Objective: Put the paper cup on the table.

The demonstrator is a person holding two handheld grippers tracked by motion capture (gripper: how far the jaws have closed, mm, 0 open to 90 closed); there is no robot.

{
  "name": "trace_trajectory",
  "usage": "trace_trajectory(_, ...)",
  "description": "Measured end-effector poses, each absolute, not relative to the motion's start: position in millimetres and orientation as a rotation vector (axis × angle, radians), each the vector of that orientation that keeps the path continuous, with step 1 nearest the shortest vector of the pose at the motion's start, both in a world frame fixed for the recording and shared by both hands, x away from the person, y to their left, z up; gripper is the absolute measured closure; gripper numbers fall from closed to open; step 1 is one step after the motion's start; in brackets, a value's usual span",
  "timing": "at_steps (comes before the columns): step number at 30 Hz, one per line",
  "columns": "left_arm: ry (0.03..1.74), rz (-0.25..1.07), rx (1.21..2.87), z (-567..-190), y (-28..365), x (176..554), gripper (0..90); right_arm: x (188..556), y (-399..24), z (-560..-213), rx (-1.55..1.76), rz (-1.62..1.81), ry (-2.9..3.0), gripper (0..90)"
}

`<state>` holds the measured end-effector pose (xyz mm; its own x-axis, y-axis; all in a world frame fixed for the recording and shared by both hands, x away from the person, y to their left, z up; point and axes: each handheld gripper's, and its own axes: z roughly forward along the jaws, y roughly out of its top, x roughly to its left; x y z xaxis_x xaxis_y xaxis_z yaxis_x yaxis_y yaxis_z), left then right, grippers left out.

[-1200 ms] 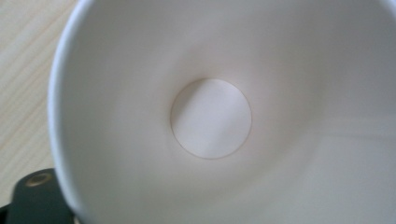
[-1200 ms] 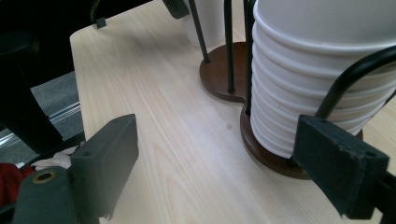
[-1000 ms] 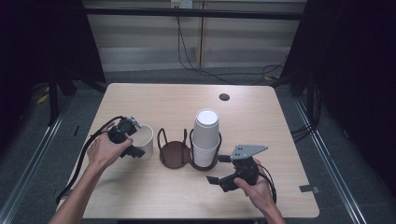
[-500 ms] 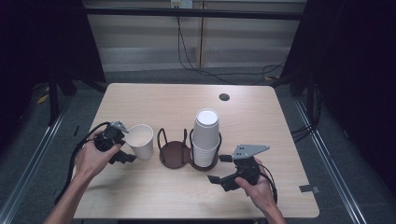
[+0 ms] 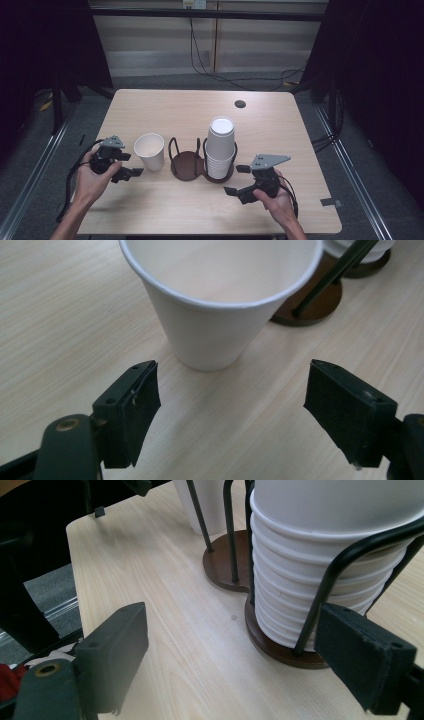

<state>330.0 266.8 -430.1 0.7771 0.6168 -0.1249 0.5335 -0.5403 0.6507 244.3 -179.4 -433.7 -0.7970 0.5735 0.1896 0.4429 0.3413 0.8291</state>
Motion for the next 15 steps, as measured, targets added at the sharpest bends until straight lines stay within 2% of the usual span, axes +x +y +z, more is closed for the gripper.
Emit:
trace_trajectory(5, 0.859, 0.159, 2.184, -429, 270, 317, 21.6, 244, -180, -434, 0.942, 1.45, 2.457, 14.6)
trace_trajectory(15, 0.854, 0.292, 2.059, -424, 272, 290, 21.3, 244, -180, -435, 0.948, 1.451, 2.452, 14.6)
